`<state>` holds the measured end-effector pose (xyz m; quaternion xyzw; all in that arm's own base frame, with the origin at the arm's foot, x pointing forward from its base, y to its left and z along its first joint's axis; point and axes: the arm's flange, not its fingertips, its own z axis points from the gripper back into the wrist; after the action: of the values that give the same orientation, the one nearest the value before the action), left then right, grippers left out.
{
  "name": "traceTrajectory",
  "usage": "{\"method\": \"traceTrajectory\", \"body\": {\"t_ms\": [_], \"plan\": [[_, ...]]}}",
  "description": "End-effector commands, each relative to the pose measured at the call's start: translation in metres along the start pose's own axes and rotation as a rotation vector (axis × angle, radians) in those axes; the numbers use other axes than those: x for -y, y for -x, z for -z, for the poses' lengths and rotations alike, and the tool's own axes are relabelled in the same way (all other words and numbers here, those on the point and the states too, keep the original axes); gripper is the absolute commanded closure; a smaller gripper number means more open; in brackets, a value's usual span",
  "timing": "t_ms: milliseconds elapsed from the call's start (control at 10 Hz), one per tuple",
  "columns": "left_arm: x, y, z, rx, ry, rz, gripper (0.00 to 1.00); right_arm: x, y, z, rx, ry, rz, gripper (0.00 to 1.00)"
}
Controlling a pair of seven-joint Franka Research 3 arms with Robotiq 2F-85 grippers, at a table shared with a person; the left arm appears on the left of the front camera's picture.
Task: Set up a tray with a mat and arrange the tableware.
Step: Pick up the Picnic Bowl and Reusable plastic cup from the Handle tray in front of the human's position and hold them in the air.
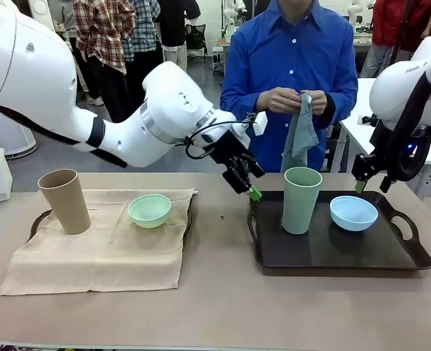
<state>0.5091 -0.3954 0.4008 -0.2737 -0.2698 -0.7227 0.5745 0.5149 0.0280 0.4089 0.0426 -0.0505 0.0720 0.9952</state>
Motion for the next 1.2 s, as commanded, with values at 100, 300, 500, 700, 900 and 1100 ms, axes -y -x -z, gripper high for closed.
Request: {"method": "traceTrajectory", "body": {"t_ms": [100,300,500,700,900,1100], "plan": [[-0.006,0.027,0.011,0.206,0.008,0.039,0.0,0.001,0.0,0.017,0.01,0.074,0.047,0.3],[-0.014,0.03,0.034,0.235,-0.028,-0.007,0.0,0.004,0.0,0.024,-0.003,0.083,0.059,0.3],[-0.023,0.026,0.055,0.226,-0.069,-0.097,0.0,0.006,-0.001,0.026,-0.002,0.087,0.061,0.3],[-0.03,0.019,0.066,0.199,-0.078,-0.145,0.0,0.007,0.006,0.025,0.01,0.068,0.054,0.3],[-0.036,0.013,0.072,0.182,-0.068,-0.159,0.0,0.014,0.012,0.029,0.003,0.047,0.062,0.3],[-0.043,0.006,0.078,0.178,-0.065,-0.172,0.0,0.018,0.014,0.037,-0.025,-0.018,0.053,0.3]]}}
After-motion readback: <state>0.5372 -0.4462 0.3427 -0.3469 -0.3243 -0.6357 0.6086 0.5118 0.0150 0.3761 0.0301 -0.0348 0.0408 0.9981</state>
